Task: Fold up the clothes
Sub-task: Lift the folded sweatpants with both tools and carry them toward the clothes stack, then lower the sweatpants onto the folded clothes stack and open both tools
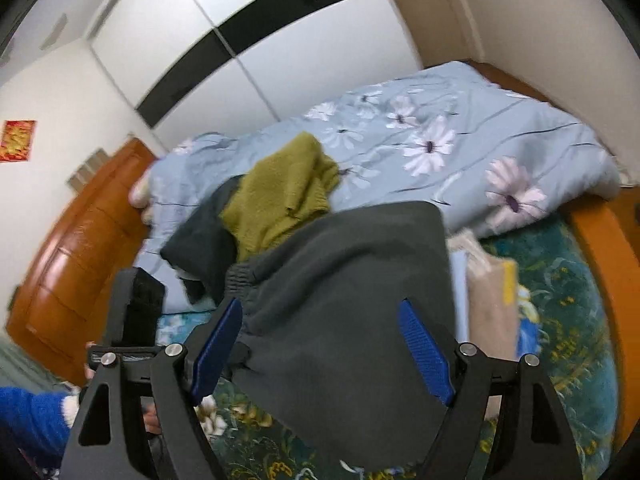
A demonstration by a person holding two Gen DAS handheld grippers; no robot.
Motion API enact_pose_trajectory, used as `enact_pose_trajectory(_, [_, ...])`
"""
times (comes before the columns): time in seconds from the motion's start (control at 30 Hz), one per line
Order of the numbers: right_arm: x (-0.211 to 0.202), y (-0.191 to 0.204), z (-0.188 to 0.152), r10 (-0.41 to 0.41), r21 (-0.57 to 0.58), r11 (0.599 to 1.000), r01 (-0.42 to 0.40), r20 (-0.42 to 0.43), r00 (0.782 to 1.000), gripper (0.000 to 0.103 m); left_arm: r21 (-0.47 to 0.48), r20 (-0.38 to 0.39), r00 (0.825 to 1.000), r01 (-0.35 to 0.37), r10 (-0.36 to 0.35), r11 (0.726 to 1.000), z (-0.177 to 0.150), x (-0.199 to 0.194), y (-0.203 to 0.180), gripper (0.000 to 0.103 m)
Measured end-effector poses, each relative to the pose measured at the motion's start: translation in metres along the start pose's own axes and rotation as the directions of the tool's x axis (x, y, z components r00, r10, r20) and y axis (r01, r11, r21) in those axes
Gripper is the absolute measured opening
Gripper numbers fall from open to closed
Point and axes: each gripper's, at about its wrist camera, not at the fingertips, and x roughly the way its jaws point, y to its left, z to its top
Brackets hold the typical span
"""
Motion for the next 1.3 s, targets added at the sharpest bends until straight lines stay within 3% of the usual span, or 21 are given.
enact_pose_trajectory(0.13, [0.011,0.015,-0.015,-0.104,-0.041,0.994,0.102,-0.051,0.993,0.082,0.044,-0.006,1.000,0.013,-0.013,0.999,-0.005,-0.014,0.004,0.079])
enact_pose_trajectory(0.23, [0.026,0.017,-0.027,-0.148,-0.026,0.989,0.147,-0.077,0.986,0.082,0.144,0.052,0.998,-0.049,0.042,0.988,-0.009,-0.038,0.000,0.079])
enact_pose_trajectory(0.27, [0.028,0.017,-0.030,-0.163,-0.022,0.987,0.162,-0.080,0.983,0.082,0.194,0.088,0.994,-0.087,0.071,0.977,-0.008,-0.045,-0.006,0.079])
enact_pose_trajectory(0.4, [0.025,0.017,-0.035,-0.224,-0.001,0.975,0.224,-0.058,0.973,0.082,0.376,0.159,0.984,-0.134,0.079,0.917,-0.002,-0.056,-0.041,0.079])
enact_pose_trajectory(0.43, [0.023,0.018,-0.035,-0.232,0.005,0.973,0.232,-0.047,0.972,0.082,0.433,0.167,0.983,-0.141,0.075,0.890,-0.002,-0.051,-0.053,0.079])
enact_pose_trajectory(0.57, [0.019,0.022,-0.030,-0.237,-0.001,0.972,0.237,-0.029,0.971,0.082,0.522,0.135,0.986,-0.153,0.096,0.839,0.001,-0.022,-0.071,0.079])
enact_pose_trajectory(0.7, [0.035,0.016,-0.036,-0.275,-0.015,0.962,0.274,-0.078,0.958,0.082,0.536,0.092,0.986,-0.169,0.142,0.827,-0.001,0.002,-0.064,0.080])
enact_pose_trajectory(0.97, [0.043,0.006,-0.044,-0.273,0.038,0.960,0.277,-0.089,0.958,0.082,0.529,0.069,0.990,-0.141,0.123,0.837,-0.004,0.000,-0.061,0.083])
enact_pose_trajectory(1.17, [0.014,0.027,-0.054,-0.277,0.073,0.959,0.275,0.008,0.961,0.082,0.519,0.136,0.987,-0.149,0.092,0.842,-0.017,-0.037,-0.064,0.084])
enact_pose_trajectory(1.3, [-0.002,0.044,-0.073,-0.280,0.103,0.956,0.274,0.059,0.958,0.082,0.530,0.162,0.979,-0.192,0.124,0.826,-0.033,-0.050,-0.057,0.085])
